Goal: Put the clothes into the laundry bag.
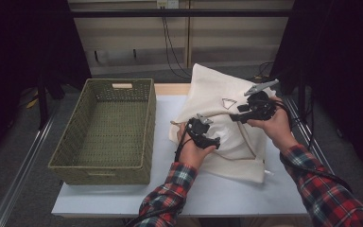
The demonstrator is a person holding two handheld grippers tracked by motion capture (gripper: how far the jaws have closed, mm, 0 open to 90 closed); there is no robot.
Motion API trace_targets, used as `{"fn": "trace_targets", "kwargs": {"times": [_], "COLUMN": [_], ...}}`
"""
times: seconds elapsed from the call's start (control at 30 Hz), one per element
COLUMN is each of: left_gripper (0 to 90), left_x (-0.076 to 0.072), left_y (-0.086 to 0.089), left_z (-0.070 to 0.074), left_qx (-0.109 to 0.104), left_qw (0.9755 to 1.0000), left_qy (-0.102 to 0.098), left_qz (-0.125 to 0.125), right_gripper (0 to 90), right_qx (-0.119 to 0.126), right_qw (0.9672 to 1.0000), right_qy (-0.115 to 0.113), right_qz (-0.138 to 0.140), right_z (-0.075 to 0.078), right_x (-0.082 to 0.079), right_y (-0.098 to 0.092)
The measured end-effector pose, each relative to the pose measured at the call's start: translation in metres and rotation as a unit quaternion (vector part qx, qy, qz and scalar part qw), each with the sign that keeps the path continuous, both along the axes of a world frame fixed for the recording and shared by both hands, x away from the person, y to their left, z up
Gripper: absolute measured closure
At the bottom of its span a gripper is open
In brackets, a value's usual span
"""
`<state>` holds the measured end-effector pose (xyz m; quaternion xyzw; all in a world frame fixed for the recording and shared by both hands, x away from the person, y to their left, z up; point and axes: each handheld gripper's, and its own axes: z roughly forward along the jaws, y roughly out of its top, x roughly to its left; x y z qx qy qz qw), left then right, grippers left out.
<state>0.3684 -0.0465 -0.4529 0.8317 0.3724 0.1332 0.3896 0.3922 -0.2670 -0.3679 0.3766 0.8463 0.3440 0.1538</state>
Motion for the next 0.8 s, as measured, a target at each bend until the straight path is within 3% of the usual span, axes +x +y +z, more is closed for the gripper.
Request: {"fn": "trace_targets", "kwargs": {"times": [0.1, 0.17, 0.27, 0.37, 0.47, 0.63, 0.7, 0.8], "left_gripper": [15.0, 12.4, 9.0, 9.4, 14.4, 40.8, 60.9, 72.3], "left_x": [0.0, -0.001, -0.002, 0.0, 0.003, 0.005, 0.006, 0.01], "left_y": [0.0, -0.002, -0.008, -0.014, -0.021, -0.025, -0.024, -0.024], "left_z": [0.0, -0.003, -0.009, -0.016, -0.023, -0.025, -0.022, -0.02], "left_qx": [0.0, -0.003, -0.003, 0.012, 0.031, 0.055, 0.074, 0.064], "left_qw": [1.0, 1.0, 0.9999, 0.9999, 0.9994, 0.9983, 0.9969, 0.9978], "left_qy": [-0.002, -0.008, -0.012, -0.01, -0.01, -0.018, -0.025, -0.011], "left_qz": [0.001, 0.001, -0.003, -0.007, -0.008, -0.005, -0.006, 0.013], "right_gripper": [42.3, 42.6, 59.7, 80.4, 84.9, 86.0, 86.3, 86.9], "right_qx": [-0.013, -0.034, -0.031, -0.012, -0.006, 0.014, 0.017, 0.021], "right_qw": [0.9999, 0.9994, 0.9995, 0.9999, 1.0, 0.9998, 0.9998, 0.9996], "right_qy": [-0.002, -0.005, -0.005, 0.001, 0.002, 0.007, 0.011, 0.011], "right_qz": [-0.003, -0.01, -0.004, -0.004, -0.004, -0.009, -0.009, -0.013], "right_z": [-0.005, -0.01, -0.015, -0.015, -0.013, -0.012, -0.013, -0.013], "right_x": [0.001, 0.002, 0.004, 0.003, 0.002, 0.003, 0.002, 0.001], "right_y": [0.001, 0.003, 0.001, -0.002, -0.003, -0.008, -0.008, -0.009]}}
